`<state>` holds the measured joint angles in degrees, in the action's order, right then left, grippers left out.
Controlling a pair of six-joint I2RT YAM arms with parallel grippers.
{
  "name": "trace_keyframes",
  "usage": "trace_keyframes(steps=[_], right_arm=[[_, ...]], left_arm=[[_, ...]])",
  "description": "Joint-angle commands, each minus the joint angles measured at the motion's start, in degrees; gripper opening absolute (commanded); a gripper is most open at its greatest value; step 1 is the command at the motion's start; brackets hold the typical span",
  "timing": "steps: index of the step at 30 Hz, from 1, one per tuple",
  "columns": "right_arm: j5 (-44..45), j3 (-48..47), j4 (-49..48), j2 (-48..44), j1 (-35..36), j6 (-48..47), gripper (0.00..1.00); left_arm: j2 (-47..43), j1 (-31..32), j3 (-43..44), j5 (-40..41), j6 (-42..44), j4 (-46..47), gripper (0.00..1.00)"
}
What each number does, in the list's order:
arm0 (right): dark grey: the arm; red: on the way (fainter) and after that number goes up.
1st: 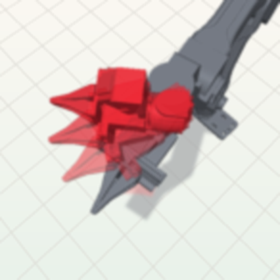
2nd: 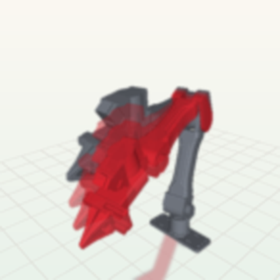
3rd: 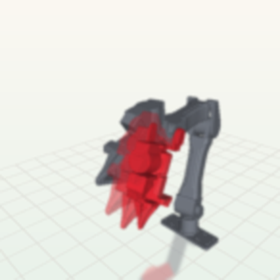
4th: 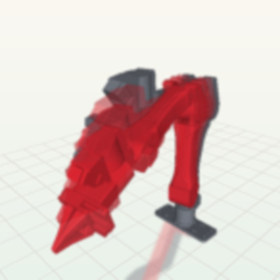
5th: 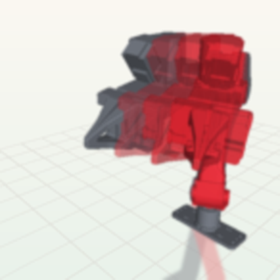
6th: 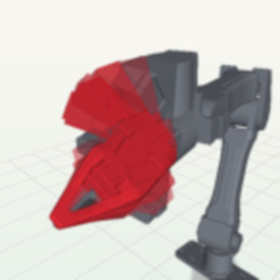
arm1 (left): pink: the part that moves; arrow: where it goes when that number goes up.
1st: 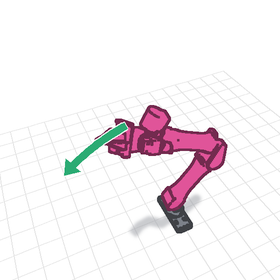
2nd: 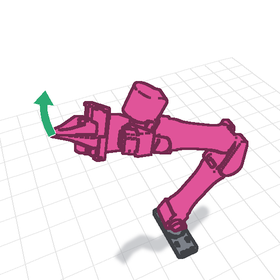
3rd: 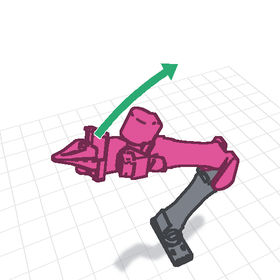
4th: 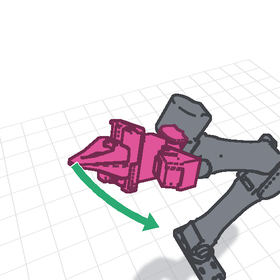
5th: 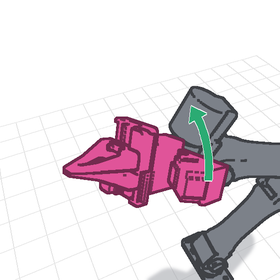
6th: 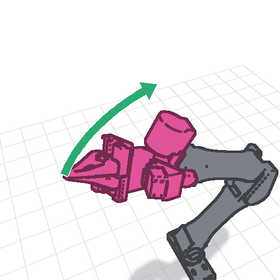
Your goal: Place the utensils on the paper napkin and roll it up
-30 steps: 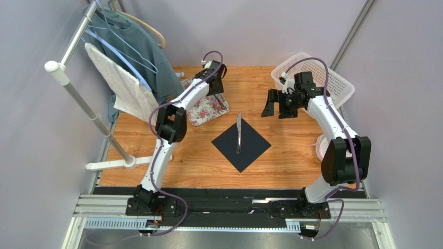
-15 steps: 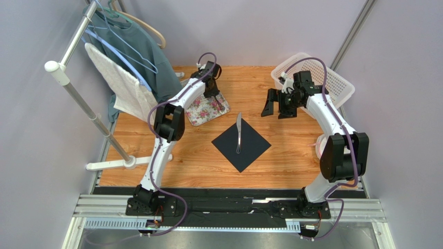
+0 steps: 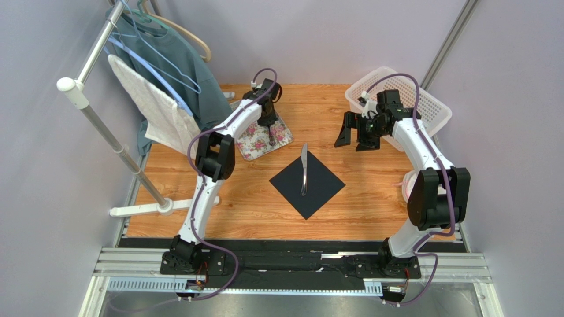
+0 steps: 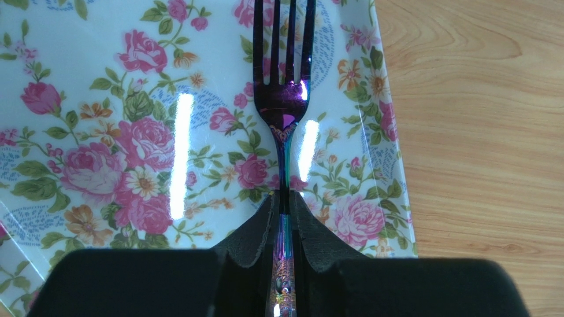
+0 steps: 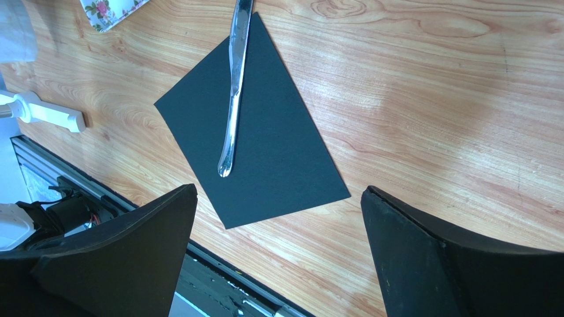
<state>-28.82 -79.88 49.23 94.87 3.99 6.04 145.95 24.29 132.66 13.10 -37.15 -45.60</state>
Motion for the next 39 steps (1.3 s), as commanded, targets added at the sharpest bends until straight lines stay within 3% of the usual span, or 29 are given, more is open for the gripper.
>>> trace_keyframes(steps=[1, 4, 7, 15, 19, 29, 39], right_arm=[[-1.85, -1.95, -0.10, 0.05, -0.12, 0.81, 1.00], [-1.94, -1.95, -0.10, -0.04, -0.12, 0.81, 1.00], [-2.29, -1.95, -0.10, -0.21, -0.12, 0.81, 1.00], [-3.52, -2.21, -0.10, -0.74, -0.12, 0.90, 1.00], [-4.23, -1.95, -0.01, -1.62, -0.21, 0.99, 1.00], [-4.14, 1.74, 2.97, -5.83, -1.26, -0.42, 1.00], [-4.14, 4.38, 4.29, -8.74, -3.46, -1.47, 1.00]], left_arm=[[-0.49, 0.05, -1.88, 1.13, 2.78, -7.39, 0.18], [-0.14, 0.05, -1.88, 0.61, 3.13, -7.22, 0.20], [-1.01, 0.05, -1.79, 1.22, 3.13, -7.74, 0.00], [-8.39, 1.28, -1.00, 5.17, 7.96, -3.18, 0.00], [-16.81, 3.74, -5.29, 7.37, 8.41, -2.21, 0.00], [-29.93, 16.47, -24.54, 4.13, -4.07, -1.24, 0.00], [-26.43, 28.17, -26.93, 4.91, -8.47, 0.96, 0.00]])
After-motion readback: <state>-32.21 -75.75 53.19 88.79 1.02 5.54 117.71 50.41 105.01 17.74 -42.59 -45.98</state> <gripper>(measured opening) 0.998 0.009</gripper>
